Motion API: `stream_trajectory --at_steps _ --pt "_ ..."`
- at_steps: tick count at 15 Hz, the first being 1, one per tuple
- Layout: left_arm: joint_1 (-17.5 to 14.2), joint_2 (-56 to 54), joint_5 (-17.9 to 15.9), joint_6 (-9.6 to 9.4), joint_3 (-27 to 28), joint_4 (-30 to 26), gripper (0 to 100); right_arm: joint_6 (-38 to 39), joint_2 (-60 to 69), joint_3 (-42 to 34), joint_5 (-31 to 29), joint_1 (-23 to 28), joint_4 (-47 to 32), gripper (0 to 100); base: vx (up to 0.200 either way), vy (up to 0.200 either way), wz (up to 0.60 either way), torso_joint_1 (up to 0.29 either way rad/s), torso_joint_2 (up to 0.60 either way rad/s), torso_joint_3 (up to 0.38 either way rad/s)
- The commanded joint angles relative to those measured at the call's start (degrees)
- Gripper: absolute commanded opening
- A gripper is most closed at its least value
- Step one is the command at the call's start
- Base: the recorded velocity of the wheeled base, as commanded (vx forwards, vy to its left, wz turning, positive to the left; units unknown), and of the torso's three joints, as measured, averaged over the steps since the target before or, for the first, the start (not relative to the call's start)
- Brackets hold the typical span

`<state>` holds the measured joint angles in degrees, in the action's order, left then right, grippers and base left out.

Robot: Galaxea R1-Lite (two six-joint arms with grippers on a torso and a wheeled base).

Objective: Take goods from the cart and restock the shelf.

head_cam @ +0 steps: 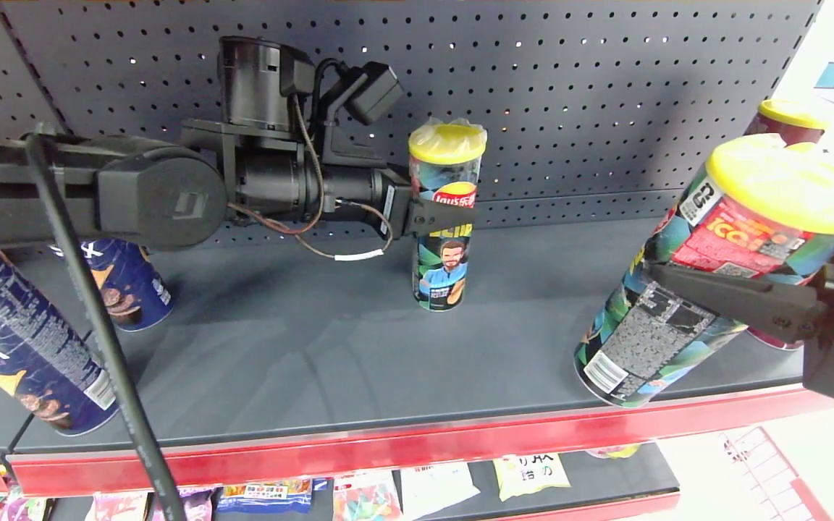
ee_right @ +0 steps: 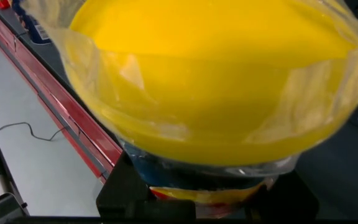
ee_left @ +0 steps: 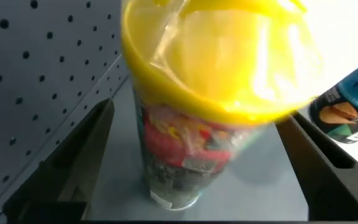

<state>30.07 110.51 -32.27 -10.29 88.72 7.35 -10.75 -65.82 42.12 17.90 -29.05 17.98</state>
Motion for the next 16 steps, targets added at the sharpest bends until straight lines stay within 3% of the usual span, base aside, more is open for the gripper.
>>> stream_trajectory --at_steps 1,8,9,14,16 --pt "0.1 1.4 0.0 0.01 1.4 0.0 100 -0.1 -0.1 0.0 0.0 0.0 0.0 0 0.000 0.000 0.00 0.000 0.00 0.000" --pt "1.6 4.3 1.3 0.18 4.2 0.1 100 0.0 -0.2 -0.2 0.1 1.3 0.0 0 0.000 0.000 0.00 0.000 0.00 0.000" --pt "1.7 4.3 1.3 0.18 4.0 0.0 0 0.0 -0.2 -0.2 0.1 1.2 0.0 0 0.000 0.000 0.00 0.000 0.00 0.000" --pt "1.6 1.6 0.3 0.71 2.2 -0.1 0 0.0 -0.2 -0.1 0.1 1.2 0.0 0 0.000 0.000 0.00 0.000 0.00 0.000" --pt "1.6 -2.1 -3.5 0.71 -1.4 -0.1 0 0.0 -0.2 0.0 0.2 1.2 0.0 0 0.000 0.000 0.00 0.000 0.00 0.000"
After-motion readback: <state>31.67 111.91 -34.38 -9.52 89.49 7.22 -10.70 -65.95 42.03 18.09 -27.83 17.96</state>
